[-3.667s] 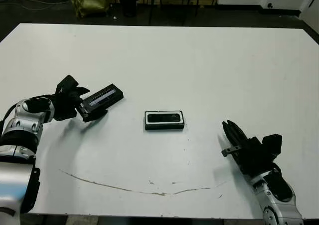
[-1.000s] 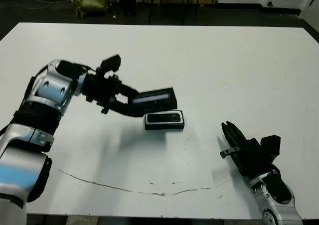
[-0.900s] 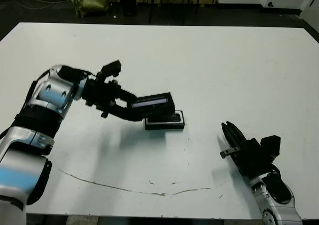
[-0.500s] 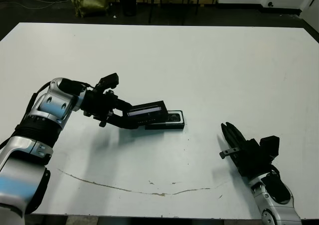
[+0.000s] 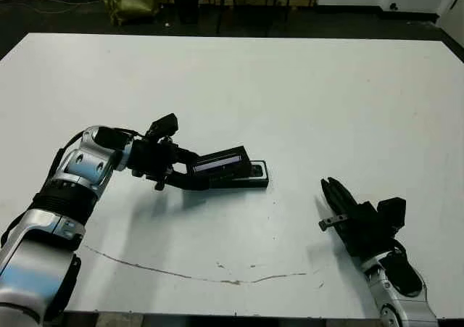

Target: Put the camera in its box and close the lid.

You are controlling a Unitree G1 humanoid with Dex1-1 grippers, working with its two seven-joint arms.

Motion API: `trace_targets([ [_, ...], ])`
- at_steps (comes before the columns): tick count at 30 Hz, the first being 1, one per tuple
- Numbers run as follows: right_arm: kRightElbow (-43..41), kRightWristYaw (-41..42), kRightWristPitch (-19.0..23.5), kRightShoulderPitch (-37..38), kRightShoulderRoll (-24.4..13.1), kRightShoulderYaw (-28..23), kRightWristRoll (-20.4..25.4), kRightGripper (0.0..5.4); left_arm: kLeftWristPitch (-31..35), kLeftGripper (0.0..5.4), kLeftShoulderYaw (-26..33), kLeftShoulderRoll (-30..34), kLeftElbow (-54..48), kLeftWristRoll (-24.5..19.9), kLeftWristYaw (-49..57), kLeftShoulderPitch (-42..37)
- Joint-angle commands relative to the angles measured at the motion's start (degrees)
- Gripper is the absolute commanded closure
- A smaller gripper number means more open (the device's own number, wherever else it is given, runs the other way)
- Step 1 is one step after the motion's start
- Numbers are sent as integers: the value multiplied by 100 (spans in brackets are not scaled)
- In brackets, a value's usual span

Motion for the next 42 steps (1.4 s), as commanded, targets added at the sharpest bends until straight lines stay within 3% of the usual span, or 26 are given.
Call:
trace_targets([
  [1, -19, -55, 72, 50, -44, -4, -81, 540, 30, 301, -26, -34, 93, 59, 29, 84],
  [17, -119, -51, 221, 45, -63, -38, -24, 540, -194, 301, -165, -107, 233, 207, 44, 25],
  [23, -182, -104, 339, 47, -63, -42, -25, 540, -671, 301, -150, -182, 387, 343, 334, 29],
  [30, -95, -75, 190, 42, -60, -40, -61, 540, -1189, 301, -119, -399, 640, 402, 582, 65],
  [42, -5, 23, 94, 36, -41, -56, 22, 540, -1354, 301, -151, -518, 559, 527, 723, 21],
])
